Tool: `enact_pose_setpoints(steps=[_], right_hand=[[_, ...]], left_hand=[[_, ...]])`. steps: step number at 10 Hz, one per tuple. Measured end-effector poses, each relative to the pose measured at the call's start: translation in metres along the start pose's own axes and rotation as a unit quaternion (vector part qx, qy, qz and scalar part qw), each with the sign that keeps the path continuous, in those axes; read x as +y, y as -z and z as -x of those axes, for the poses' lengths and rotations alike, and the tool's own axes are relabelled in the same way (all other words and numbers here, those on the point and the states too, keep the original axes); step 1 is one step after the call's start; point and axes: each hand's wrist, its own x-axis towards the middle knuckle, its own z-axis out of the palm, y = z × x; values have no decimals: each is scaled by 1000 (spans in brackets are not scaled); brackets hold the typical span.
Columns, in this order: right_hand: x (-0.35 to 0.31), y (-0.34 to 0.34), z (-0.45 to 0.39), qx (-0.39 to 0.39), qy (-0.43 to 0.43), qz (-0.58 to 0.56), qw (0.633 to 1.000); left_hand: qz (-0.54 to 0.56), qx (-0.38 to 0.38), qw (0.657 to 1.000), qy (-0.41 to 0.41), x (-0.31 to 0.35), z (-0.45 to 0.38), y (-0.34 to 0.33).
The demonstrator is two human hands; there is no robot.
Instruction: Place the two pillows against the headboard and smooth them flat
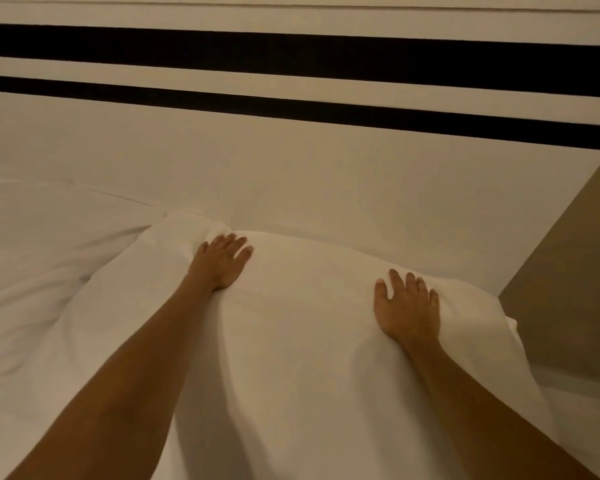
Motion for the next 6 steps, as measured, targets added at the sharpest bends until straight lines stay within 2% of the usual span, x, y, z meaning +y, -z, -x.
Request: enact_pose_setpoints(steps=[2, 3, 4, 5, 6], right_hand=[[32, 6, 7, 29, -26, 15, 999], [50, 17, 16, 13, -43, 5, 999], [59, 35, 21, 2, -86, -3, 996], [56, 68, 35, 44, -93, 7, 995], [46, 99, 57, 121, -30, -44, 991]], left_hand=[[-14, -6, 998, 64, -42, 16, 6], [-23, -30, 994, 101, -54, 29, 19], [-169, -57, 976, 124, -63, 39, 48], [-181, -30, 978, 94, -50, 53, 73], [-74, -11, 997, 13, -5, 72, 64]])
